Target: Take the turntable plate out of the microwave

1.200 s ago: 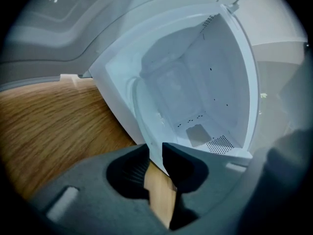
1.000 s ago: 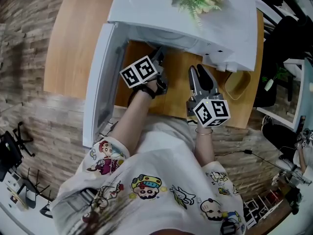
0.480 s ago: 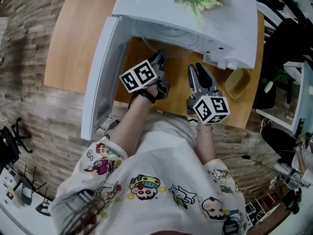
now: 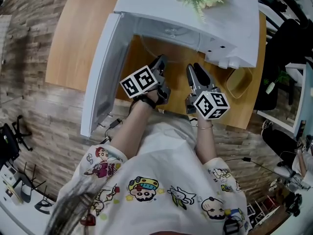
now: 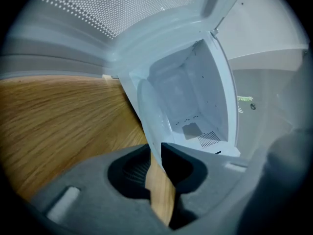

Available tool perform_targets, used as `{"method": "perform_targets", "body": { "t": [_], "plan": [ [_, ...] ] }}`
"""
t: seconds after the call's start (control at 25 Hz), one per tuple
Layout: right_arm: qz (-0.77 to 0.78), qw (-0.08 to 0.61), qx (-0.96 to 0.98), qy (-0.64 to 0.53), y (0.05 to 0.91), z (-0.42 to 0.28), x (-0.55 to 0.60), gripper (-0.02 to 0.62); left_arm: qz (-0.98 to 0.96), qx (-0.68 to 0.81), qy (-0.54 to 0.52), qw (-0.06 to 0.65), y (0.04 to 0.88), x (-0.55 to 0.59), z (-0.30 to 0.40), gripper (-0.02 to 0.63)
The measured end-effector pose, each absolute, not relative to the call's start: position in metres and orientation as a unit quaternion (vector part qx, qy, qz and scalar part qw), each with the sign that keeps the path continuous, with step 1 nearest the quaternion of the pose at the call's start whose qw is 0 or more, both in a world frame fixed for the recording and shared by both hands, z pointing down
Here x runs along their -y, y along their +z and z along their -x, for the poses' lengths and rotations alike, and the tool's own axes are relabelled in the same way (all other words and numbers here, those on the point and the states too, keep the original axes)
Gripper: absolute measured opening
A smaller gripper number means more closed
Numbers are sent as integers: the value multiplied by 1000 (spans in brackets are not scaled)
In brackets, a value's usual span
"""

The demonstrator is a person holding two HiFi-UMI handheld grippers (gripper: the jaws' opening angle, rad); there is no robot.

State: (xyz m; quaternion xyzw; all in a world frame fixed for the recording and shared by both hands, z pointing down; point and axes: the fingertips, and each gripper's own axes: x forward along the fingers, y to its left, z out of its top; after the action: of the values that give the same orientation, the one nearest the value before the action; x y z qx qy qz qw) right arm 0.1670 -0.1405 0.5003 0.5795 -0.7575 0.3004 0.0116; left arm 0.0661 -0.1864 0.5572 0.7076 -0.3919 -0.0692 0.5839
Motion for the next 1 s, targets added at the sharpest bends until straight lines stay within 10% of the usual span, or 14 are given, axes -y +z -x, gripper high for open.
{"method": "perform_targets", "body": {
  "t": [1.0],
  "plan": [
    [-514,-93,697,491,562,-153,174,204,-711,395,-79,577,569,205,-64,112]
  ]
}}
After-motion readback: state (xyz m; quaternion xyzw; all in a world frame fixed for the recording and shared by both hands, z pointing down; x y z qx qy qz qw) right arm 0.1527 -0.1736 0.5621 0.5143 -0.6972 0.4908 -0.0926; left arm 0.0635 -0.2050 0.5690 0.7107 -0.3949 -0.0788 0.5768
